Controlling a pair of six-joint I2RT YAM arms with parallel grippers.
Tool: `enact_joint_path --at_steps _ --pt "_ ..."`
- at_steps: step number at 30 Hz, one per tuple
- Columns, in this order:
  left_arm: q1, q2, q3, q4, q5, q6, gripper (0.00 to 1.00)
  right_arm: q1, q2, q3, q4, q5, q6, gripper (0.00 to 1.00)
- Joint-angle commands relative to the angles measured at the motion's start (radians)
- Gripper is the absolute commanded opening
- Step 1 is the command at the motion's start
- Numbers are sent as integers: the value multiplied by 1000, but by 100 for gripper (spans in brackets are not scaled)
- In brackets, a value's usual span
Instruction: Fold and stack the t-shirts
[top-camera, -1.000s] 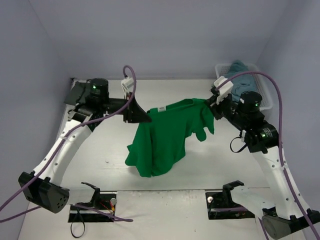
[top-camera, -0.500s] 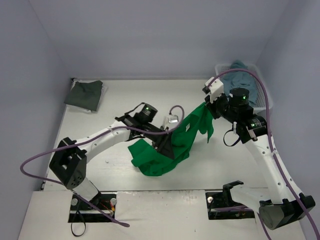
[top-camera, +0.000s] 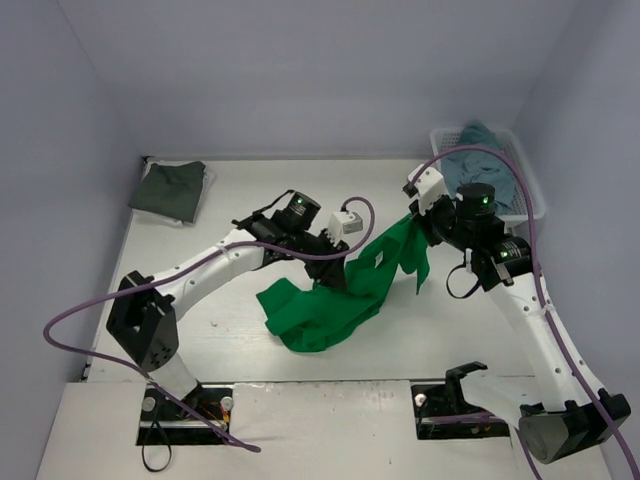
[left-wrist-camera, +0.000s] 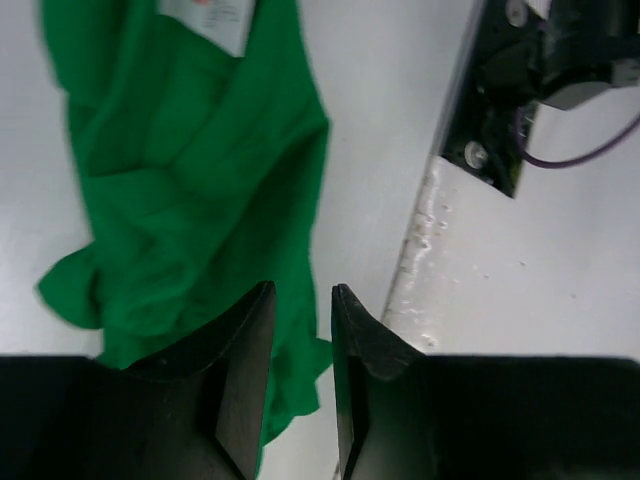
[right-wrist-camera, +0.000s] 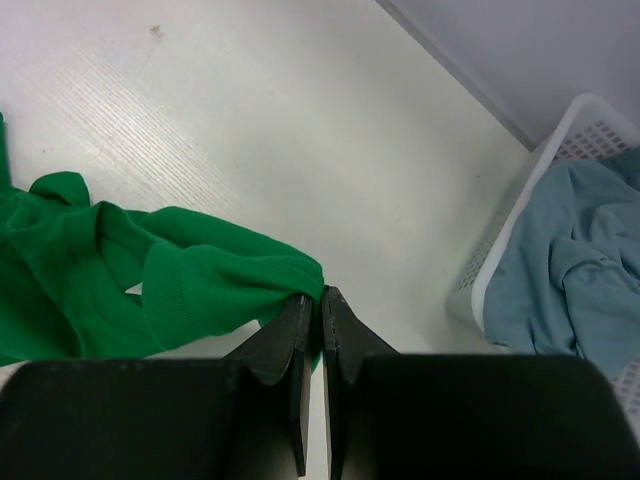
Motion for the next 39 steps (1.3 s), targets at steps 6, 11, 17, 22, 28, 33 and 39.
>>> enact_joint_path --at_steps 6,11,17,22,28,33,39 --pt "40 -61 -35 20 -204 154 24 -3 -26 18 54 -6 -4 0" --pt "42 6 -50 29 -164 164 24 -3 -38 26 53 -6 -1 0" --pt "42 69 -27 48 -182 172 24 -5 -64 15 47 -13 4 0" --pt "51 91 -18 61 -184 180 24 -3 -80 6 39 -4 -7 0" --pt "53 86 -30 78 -184 183 25 -3 -74 -3 34 -12 -15 0" --pt "63 39 -35 95 -190 189 26 -3 -64 -3 34 -19 -10 0" --pt "65 25 -47 107 -124 192 42 -3 -49 0 34 -30 -5 0"
